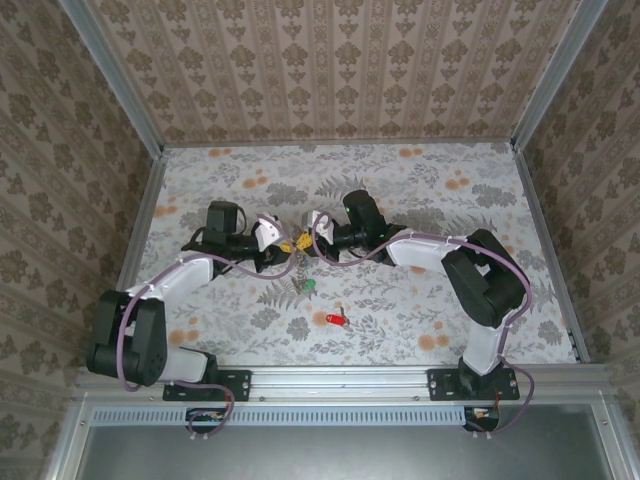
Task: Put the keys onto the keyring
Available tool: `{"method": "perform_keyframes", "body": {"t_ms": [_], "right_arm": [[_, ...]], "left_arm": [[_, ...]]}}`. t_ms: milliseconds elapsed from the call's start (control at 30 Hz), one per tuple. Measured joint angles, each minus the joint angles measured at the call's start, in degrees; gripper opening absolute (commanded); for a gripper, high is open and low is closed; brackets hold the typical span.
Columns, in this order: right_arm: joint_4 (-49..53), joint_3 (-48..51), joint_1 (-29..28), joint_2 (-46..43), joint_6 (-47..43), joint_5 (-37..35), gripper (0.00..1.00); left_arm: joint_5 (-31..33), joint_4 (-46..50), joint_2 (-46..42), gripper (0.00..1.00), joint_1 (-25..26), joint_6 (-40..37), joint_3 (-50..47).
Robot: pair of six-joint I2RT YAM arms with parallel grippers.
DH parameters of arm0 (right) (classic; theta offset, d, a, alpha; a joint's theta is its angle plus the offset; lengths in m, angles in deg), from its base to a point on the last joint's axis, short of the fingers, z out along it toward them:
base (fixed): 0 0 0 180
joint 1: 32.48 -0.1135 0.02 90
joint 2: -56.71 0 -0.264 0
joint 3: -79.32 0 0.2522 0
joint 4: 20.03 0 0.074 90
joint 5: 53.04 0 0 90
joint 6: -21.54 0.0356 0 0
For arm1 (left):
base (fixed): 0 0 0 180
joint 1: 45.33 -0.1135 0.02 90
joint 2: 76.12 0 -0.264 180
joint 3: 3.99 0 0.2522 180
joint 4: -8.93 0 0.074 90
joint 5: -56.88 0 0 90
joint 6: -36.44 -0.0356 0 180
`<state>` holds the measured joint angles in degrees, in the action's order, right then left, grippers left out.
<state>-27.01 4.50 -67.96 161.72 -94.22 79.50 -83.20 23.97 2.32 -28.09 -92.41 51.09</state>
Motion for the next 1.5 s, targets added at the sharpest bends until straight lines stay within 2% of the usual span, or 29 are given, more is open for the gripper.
{"method": "perform_keyframes", "body": {"t_ms": [100,200,267,367,467,700,833,1000,1100,1300,1500], "right_arm": [[0.0,0.0,0.1,-0.1,0.0,0.2,0.00],[0.1,0.0,0.4,-0.1,0.0,0.3,0.00],[0.2,0.0,0.5,-0.1,-0.3,0.4,0.00],[0.7,0.2,0.5,-0.6,-1.4,0.4,0.13],[0.7,1.2,0.5,-1.8,-2.8,0.3,0.21],[-0.1,2.3,1.0,-4.4,-3.7,0.5,0.26],[-0.2,3.7,1.7,-4.6,-4.0,1.0,0.33],[-0.5,5.7,3.3,-4.6,-3.8,1.0,0.35],[-1.0,6.2,3.7,-4.6,-3.3,1.1,0.30],[-2.5,6.2,3.7,-4.6,-2.5,2.4,0.26],[-3.2,6.2,3.3,-4.5,-2.4,3.1,0.27]], "left_arm": [[0.2,0.0,0.0,0.13,0.3,0.0,0.1],[0.4,0.0,0.2,0.00,0.3,-0.5,0.3],[0.4,0.0,0.3,0.00,0.3,-1.2,0.5],[-0.1,0.0,0.3,0.00,0.3,-1.6,0.5],[-1.8,0.0,0.3,0.00,0.4,-1.8,0.5],[-3.9,-0.5,0.2,0.00,0.4,-1.9,0.4],[-4.3,-0.9,-0.1,0.00,0.3,-1.9,0.3],[-4.8,-0.9,-0.2,0.00,0.3,-1.9,0.3],[-4.9,-0.9,-0.2,0.00,0.3,-1.9,0.1],[-4.8,-0.9,-0.2,0.00,0.4,-1.9,0.0],[-4.8,-1.4,-0.2,0.00,0.4,-1.9,0.0]]}}
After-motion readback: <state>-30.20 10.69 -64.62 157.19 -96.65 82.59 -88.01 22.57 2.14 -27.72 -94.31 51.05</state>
